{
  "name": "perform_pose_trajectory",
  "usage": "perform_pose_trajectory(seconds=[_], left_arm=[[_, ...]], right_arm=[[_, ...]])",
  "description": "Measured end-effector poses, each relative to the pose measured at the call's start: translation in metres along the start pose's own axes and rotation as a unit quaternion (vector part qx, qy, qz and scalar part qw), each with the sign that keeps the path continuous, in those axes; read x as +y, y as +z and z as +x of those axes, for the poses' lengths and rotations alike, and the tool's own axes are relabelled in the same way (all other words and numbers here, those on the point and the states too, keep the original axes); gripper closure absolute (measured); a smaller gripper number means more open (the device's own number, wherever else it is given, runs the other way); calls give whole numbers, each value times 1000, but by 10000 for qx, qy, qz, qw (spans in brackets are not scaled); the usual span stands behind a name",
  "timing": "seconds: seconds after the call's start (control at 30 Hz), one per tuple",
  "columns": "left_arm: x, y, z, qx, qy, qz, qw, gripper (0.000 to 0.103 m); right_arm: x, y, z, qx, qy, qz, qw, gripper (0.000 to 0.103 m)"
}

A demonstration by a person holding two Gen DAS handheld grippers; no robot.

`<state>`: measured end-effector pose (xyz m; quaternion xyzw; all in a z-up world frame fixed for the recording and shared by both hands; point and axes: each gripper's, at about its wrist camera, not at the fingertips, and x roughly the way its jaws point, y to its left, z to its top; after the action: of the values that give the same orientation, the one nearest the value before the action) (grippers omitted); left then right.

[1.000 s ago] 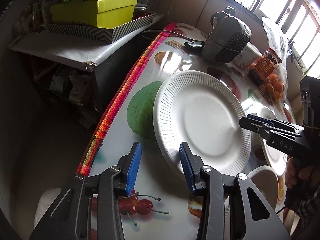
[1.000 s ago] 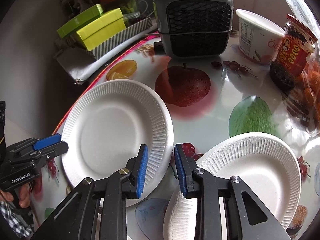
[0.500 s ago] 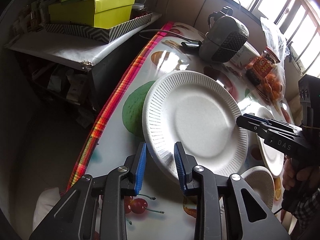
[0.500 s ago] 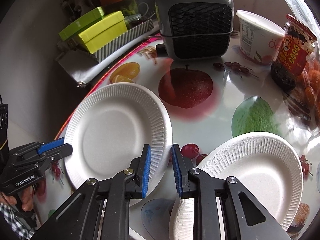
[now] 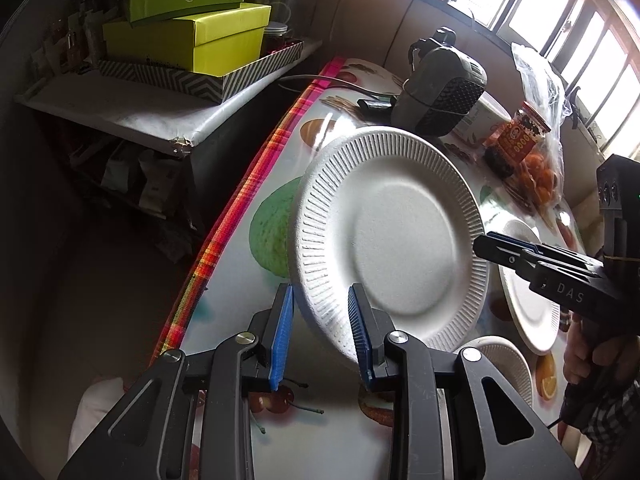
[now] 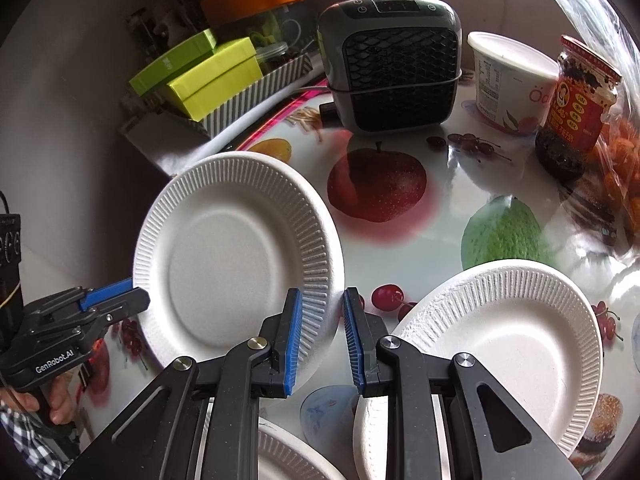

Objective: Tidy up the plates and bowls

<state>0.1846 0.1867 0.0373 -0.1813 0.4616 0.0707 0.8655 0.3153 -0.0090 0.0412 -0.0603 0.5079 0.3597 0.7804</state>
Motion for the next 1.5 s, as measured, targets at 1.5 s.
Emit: perform_pose_trajectory(seconds=[1.5], left_arm=[[-32,-47,-65,-346,-195,458,9982,73]], right_arm=[[17,-72,-91,-488,-144,82,9987,82]])
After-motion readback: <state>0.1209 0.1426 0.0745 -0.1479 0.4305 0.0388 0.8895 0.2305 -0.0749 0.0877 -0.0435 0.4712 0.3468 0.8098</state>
